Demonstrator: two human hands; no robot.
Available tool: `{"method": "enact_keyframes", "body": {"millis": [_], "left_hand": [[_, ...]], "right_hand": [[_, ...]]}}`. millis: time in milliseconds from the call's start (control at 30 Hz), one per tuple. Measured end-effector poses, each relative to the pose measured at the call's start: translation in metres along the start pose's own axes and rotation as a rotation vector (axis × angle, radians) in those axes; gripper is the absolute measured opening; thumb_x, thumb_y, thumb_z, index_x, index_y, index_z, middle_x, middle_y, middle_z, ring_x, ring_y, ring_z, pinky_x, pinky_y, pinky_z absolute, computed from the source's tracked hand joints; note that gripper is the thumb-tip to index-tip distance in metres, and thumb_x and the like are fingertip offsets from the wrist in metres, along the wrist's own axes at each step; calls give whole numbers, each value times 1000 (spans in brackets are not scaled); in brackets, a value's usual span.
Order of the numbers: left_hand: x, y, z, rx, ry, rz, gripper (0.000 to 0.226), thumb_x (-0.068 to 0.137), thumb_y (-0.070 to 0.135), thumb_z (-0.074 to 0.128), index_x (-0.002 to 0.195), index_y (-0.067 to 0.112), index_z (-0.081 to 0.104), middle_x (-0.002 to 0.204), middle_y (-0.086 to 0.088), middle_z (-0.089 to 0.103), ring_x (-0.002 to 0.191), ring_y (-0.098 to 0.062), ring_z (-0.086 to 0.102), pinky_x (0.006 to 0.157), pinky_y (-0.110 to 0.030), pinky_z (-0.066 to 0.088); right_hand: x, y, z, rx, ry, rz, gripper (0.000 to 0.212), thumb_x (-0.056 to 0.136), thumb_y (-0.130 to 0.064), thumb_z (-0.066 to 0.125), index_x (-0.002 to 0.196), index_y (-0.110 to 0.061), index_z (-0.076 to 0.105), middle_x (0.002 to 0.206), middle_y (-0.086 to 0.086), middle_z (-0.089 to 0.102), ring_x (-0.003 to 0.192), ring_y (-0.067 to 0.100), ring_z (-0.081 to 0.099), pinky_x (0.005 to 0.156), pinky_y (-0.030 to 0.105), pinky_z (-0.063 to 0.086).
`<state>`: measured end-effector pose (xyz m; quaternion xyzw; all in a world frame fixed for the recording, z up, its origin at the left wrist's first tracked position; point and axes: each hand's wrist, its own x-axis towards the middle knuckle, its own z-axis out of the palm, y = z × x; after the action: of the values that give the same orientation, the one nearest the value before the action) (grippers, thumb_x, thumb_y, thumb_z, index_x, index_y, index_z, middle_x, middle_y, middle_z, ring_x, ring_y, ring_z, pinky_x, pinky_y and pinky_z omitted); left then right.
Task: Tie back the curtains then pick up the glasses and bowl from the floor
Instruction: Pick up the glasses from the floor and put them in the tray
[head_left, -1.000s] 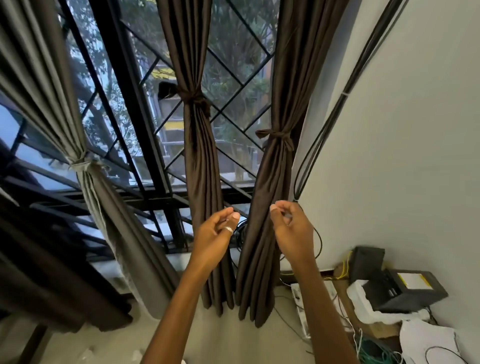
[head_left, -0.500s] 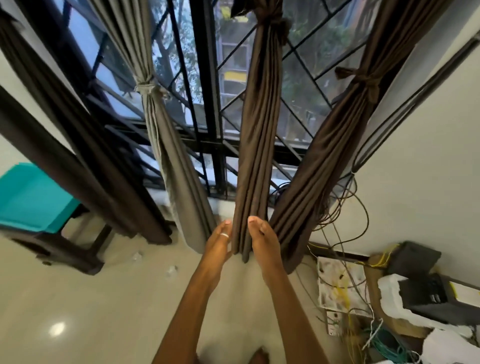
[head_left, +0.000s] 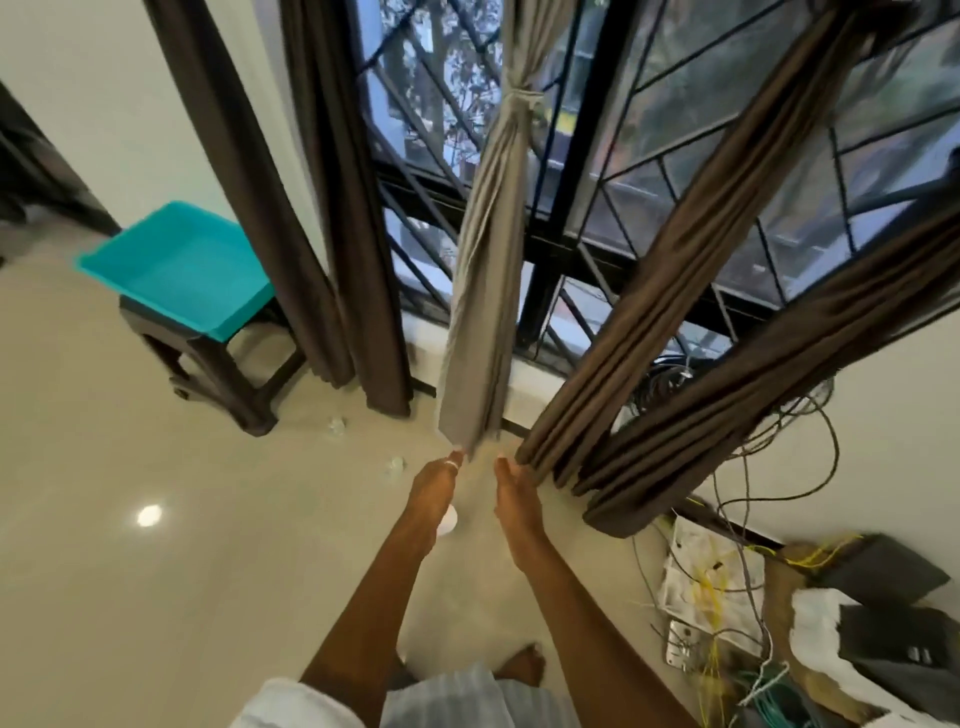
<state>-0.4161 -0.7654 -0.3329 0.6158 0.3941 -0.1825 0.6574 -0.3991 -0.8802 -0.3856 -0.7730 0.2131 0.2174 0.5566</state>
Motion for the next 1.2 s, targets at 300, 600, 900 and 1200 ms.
{"method": "enact_keyframes", "body": {"millis": [300, 600, 900, 1200], "left_hand": [[29, -5, -114, -74, 87, 29, 11, 95, 32, 58, 94, 23, 63, 108, -7, 67, 101, -26, 63, 94, -43, 52], [51, -4, -198, -345, 104, -62, 14, 100, 15, 51, 103, 14, 65, 95, -10, 65, 73, -16, 57, 63, -26, 42], [105, 32, -241, -286, 86, -135, 24, 104, 20, 44, 82, 18, 54, 84, -4, 58, 67, -12, 51, 60, -23, 37], [187, 102, -291, -124, 195, -105, 22, 98, 29, 54, 110, 15, 65, 90, -3, 71, 77, -17, 62, 66, -28, 45]], "right_hand": [[-14, -32, 100, -149, -75, -2, 60, 100, -56, 42, 142, -14, 47, 137, 11, 57, 121, 31, 57, 108, 47, 45], [-19, -57, 186, -450, -208, -158, 48, 106, -40, 35, 138, -8, 48, 136, 15, 58, 121, 32, 57, 100, 38, 44], [31, -89, 252, -505, -268, -148, 46, 106, -36, 38, 138, -5, 49, 139, 14, 57, 124, 30, 57, 103, 37, 45], [112, -173, 319, -426, -322, -97, 49, 106, -40, 36, 130, -2, 57, 130, 18, 63, 120, 32, 59, 100, 36, 45]]}}
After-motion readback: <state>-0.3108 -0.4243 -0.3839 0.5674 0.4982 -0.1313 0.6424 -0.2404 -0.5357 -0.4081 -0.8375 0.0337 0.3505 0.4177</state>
